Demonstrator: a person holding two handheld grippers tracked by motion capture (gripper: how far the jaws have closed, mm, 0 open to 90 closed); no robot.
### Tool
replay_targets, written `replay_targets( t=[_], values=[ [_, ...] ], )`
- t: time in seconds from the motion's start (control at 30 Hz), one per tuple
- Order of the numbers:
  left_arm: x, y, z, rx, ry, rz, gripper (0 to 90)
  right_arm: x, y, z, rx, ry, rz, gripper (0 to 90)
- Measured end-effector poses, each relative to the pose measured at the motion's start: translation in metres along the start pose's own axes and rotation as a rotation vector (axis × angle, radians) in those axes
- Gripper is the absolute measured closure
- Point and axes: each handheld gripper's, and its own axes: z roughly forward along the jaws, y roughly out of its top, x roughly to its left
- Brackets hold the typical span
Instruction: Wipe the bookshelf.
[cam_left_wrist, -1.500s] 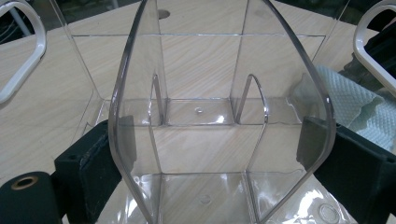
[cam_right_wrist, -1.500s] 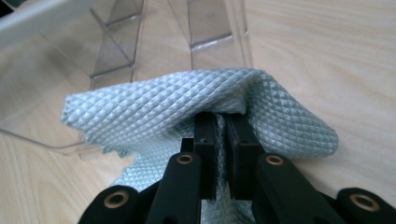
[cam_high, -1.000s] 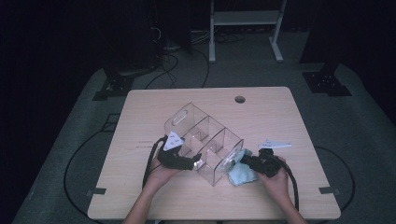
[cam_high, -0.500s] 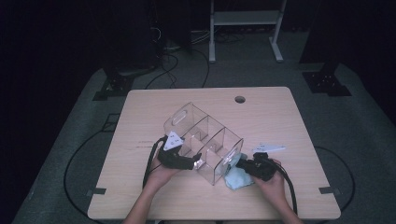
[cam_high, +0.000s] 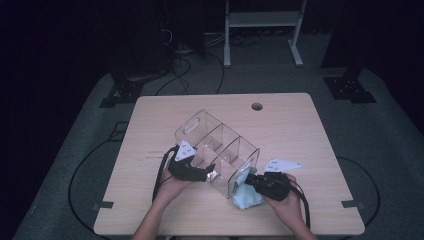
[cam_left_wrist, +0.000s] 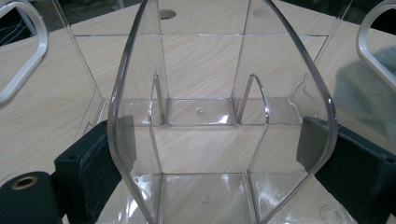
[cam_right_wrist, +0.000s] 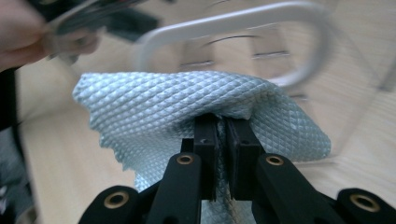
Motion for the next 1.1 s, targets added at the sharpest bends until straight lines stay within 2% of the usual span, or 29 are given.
replay_targets(
  t=[0.03, 0.1, 0.17, 0.23, 0.3, 0.47, 0.57, 0.67, 0.77, 0.83, 0.97, 1.0, 1.03, 1.1],
  values=[
    [0.0, 0.0, 0.0, 0.001, 0.0, 0.0, 8.4, 0.004, 0.0, 0.001, 0.006, 0.001, -0.026, 83.3],
    [0.0, 0.0, 0.0, 0.0, -0.001, -0.001, 8.4, 0.005, 0.002, 0.0, 0.012, -0.013, -0.045, 83.3],
    [-0.001, 0.0, 0.0, 0.0, 0.001, -0.001, 8.4, 0.002, 0.002, -0.001, 0.009, -0.01, -0.035, 83.3],
    [-0.001, 0.0, 0.001, 0.0, 0.004, 0.0, 8.4, -0.007, 0.003, -0.002, -0.002, -0.035, -0.01, 83.3],
    [-0.001, 0.0, 0.001, 0.0, 0.004, 0.0, 8.3, -0.011, 0.003, -0.002, -0.011, -0.039, 0.012, 83.3],
    [0.001, 0.0, 0.0, 0.0, 0.003, 0.001, 8.4, -0.001, 0.001, 0.002, 0.006, -0.011, -0.02, 83.3],
    [0.0, 0.0, 0.0, -0.002, 0.004, -0.001, 8.5, -0.009, 0.002, 0.001, 0.004, -0.02, -0.006, 83.3],
    [0.0, 0.0, 0.001, -0.001, 0.003, -0.001, 8.5, -0.025, 0.002, -0.001, -0.013, -0.047, 0.044, 83.2],
    [0.0, 0.0, 0.001, -0.001, 0.002, 0.0, 8.6, -0.04, -0.002, 0.003, 0.009, -0.084, 0.083, 83.2],
    [0.0, 0.001, 0.001, 0.002, 0.003, 0.003, 8.6, -0.045, -0.003, 0.004, 0.014, -0.083, 0.1, 83.3],
    [-0.001, 0.001, 0.0, 0.005, 0.002, 0.002, 8.6, -0.044, 0.008, -0.007, -0.038, -0.084, 0.094, 83.3],
    [-0.001, 0.001, 0.001, 0.005, 0.002, 0.002, 8.5, -0.041, 0.017, -0.016, -0.076, -0.093, 0.077, 83.3],
    [-0.001, 0.001, 0.001, 0.006, 0.001, 0.003, 8.5, -0.041, 0.017, -0.016, -0.076, -0.093, 0.077, 83.3],
    [-0.001, 0.001, 0.001, 0.005, 0.001, 0.003, 8.5, -0.04, 0.026, -0.024, -0.112, -0.098, 0.061, 83.3]
  ],
)
